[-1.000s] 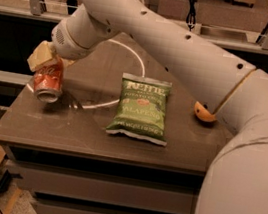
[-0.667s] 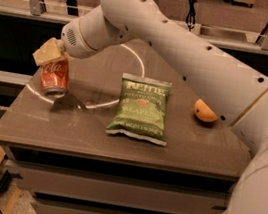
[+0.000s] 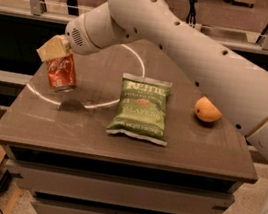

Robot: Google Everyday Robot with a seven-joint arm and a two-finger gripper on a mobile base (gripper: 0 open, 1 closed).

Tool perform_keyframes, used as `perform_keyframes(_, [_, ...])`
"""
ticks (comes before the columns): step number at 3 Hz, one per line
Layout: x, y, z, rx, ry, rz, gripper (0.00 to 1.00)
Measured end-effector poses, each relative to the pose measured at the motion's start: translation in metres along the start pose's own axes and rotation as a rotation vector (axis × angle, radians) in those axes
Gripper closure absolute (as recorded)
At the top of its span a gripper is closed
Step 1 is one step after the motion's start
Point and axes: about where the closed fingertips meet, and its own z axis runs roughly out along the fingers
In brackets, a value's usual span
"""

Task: Place coke can upright

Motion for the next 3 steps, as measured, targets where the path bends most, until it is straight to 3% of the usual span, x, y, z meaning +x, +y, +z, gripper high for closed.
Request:
perform_keyframes(1, [0.0,0.009,-0.002,0.028,0.017,-0.082,1.0])
perform_keyframes(2, [-0.002,0.018,0.0,-0.002,0.016,-0.206,1.0])
perform_keyframes(3, [-0.008,0.029,0.003,-0.083,-0.015,-0.344,1.0])
